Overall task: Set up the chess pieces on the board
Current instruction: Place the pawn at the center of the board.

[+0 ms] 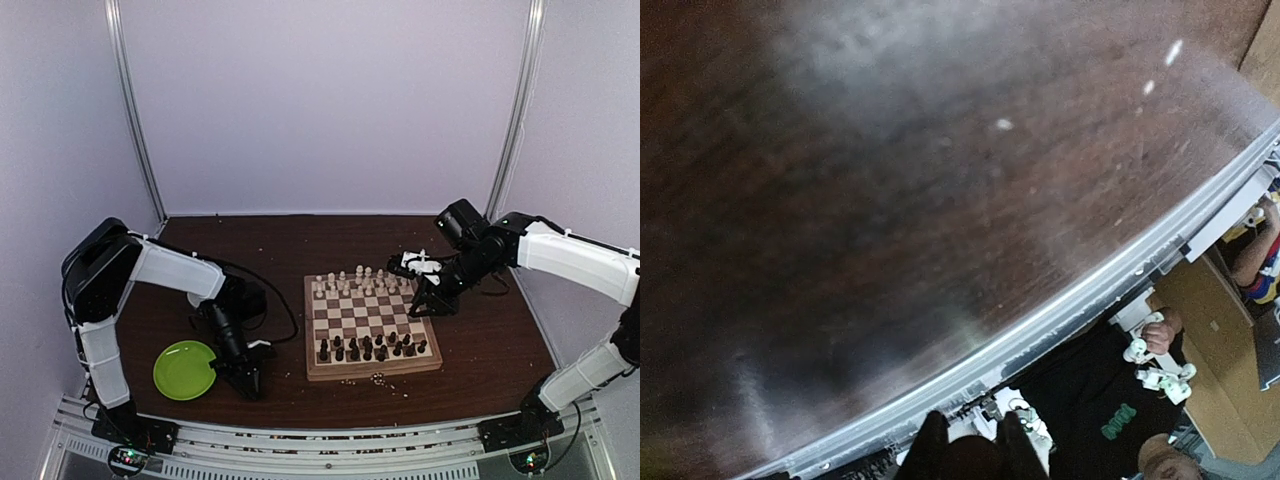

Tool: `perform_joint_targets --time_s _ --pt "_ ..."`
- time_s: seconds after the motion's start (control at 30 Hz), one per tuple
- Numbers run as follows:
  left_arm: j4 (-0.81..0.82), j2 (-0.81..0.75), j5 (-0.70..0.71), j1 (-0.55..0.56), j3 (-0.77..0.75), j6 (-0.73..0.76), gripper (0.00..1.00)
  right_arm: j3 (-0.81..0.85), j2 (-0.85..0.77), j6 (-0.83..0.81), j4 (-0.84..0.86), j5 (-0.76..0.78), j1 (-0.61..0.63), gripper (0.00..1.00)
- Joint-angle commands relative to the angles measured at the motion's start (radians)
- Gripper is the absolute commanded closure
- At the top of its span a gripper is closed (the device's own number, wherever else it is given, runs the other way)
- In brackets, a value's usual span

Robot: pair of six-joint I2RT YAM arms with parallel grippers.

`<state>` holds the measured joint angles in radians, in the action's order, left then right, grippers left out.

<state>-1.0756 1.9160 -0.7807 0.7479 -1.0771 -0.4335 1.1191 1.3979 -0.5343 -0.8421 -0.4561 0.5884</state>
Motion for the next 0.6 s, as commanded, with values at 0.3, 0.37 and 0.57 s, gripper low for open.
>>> perform_joint_targets --time_s 0.3,0.37,0.57 --pt "-0.131 0.085 0.128 -0.001 -0.107 0.094 0.7 -0.018 -0.025 -0.015 -0.01 -0.042 0.001 0.7" --pt "-0.134 0.081 0.164 0.001 -0.128 0.096 0.67 -0.018 -0.024 -0.013 -0.012 -0.044 0.001 0.7" --pt "-0.126 -0.002 0.369 0.025 -0.214 0.067 0.65 -0.02 -0.02 -0.005 -0.012 -0.047 0.002 0.7"
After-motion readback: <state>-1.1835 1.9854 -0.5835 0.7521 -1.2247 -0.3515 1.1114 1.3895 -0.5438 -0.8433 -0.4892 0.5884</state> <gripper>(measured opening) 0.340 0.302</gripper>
